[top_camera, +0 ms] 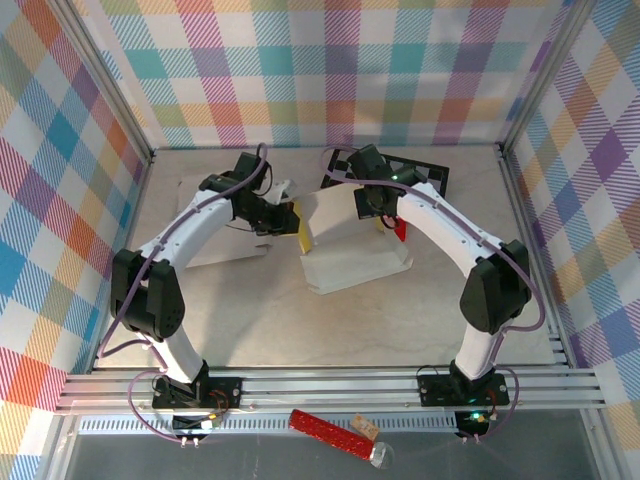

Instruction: Fold the paper box

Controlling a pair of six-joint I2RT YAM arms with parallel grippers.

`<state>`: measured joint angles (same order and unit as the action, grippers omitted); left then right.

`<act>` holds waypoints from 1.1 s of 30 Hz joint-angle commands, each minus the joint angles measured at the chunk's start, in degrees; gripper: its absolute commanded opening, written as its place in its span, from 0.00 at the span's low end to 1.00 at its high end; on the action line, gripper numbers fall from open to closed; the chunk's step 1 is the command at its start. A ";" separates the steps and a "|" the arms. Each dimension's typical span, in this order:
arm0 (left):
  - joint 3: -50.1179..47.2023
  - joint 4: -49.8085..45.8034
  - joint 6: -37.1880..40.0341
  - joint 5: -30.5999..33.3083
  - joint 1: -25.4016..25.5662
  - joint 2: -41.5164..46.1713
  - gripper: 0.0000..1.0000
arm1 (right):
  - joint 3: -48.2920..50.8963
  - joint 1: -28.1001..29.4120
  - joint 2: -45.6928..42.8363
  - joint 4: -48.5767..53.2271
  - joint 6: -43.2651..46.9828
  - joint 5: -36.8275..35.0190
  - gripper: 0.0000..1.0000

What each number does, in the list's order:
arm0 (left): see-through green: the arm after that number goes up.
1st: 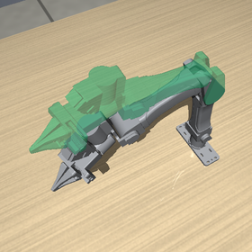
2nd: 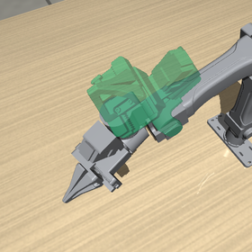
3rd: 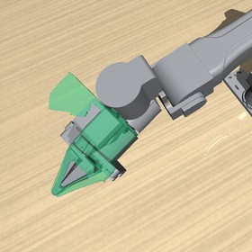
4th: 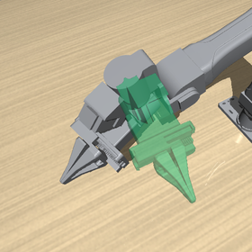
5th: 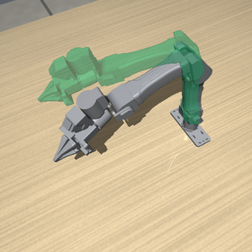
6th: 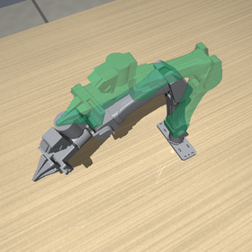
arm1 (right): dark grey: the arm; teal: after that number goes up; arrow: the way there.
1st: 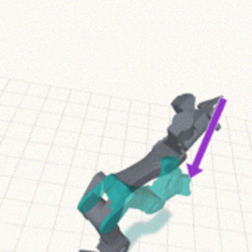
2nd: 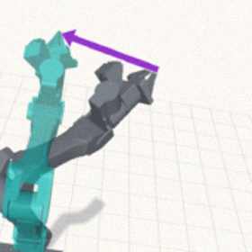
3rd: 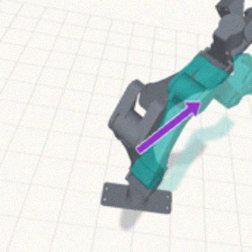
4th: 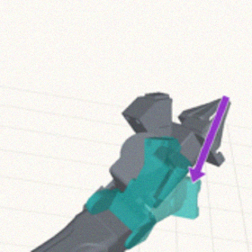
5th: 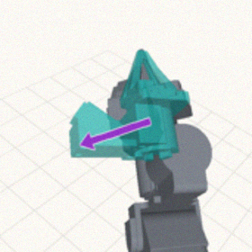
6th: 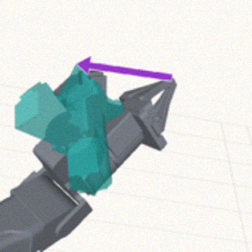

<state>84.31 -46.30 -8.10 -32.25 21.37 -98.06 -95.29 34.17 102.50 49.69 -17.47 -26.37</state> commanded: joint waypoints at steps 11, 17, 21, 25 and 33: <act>-5.22 -1.60 -3.78 14.19 4.04 -3.60 0.00 | 11.24 1.42 3.77 0.32 -8.74 6.52 0.00; -4.53 -3.16 -3.15 20.66 6.56 -8.02 0.00 | 15.87 1.25 4.42 -5.59 -6.64 9.61 0.01; -3.98 -3.57 -3.17 23.93 7.20 -8.81 0.00 | 16.52 0.79 4.64 -6.31 -6.59 10.27 0.09; -3.98 -3.57 -3.15 24.94 7.38 -8.90 0.00 | 17.45 0.37 5.35 -6.88 -6.83 10.72 0.15; -4.42 -3.33 -3.33 24.99 7.81 -9.16 0.00 | 18.20 -0.60 6.13 -8.52 -6.23 12.08 0.24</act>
<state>79.72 -49.25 -11.14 -11.40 28.80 -106.76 -77.87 34.09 107.44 41.50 -24.58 -15.53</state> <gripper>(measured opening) 0.052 0.234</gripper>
